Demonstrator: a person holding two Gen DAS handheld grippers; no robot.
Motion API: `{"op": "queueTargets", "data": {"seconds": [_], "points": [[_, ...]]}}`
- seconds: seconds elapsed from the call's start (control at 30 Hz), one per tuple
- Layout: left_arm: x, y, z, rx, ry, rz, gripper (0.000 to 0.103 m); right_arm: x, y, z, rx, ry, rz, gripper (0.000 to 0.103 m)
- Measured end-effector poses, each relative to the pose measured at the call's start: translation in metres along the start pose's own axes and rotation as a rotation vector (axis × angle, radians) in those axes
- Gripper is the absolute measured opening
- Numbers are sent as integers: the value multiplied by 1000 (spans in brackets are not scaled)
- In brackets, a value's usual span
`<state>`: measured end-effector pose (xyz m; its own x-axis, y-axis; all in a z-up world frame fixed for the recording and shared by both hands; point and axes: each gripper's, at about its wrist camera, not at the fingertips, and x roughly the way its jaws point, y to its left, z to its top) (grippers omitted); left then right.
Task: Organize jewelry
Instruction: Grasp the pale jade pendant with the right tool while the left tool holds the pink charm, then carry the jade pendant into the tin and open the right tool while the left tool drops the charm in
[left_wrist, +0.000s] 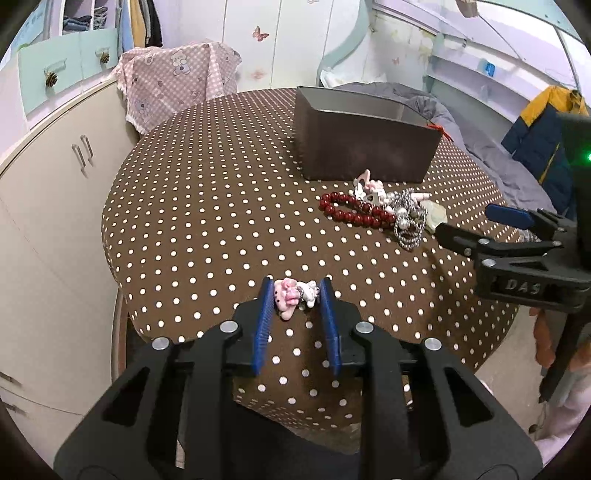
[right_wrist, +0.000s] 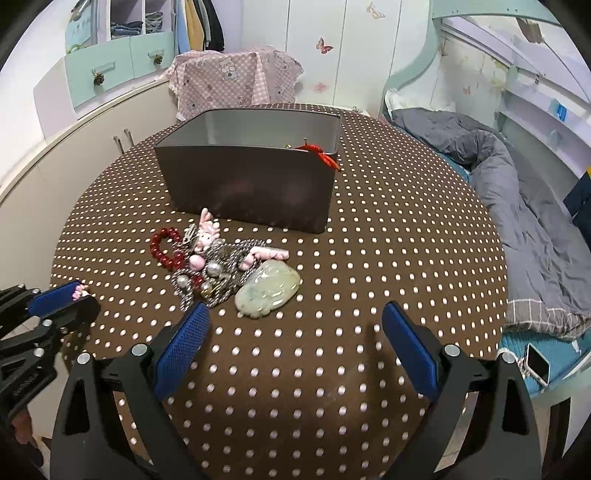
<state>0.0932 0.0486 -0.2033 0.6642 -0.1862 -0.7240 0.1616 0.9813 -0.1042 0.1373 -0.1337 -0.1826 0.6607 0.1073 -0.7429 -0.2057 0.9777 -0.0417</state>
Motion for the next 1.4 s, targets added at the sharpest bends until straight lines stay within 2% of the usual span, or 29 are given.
{"op": "queueTargets", "data": {"seconds": [0.07, 0.1, 0.2, 0.3, 0.4, 0.47, 0.9, 1.4], "points": [[2, 3, 3, -12, -2, -10, 25, 8, 3, 3, -19, 5, -22, 82], [4, 3, 5, -16, -3, -11, 25, 11, 4, 4, -24, 9, -21, 75], [8, 2, 11, -20, -12, -15, 25, 19, 8, 7, -30, -5, 33, 59], [12, 0, 16, -18, -22, -12, 25, 20, 14, 8, -51, -21, 62, 37], [15, -3, 19, -21, -26, -17, 25, 19, 16, 9, -64, -24, 58, 35], [17, -5, 22, -23, -27, -20, 25, 17, 13, 8, -50, -22, 74, 30], [21, -21, 32, 6, -45, -38, 25, 5, 1, 0, 4, -7, 80, 30], [13, -27, 53, 26, -109, -51, 25, -15, -11, 16, 31, -60, 100, 30]]}}
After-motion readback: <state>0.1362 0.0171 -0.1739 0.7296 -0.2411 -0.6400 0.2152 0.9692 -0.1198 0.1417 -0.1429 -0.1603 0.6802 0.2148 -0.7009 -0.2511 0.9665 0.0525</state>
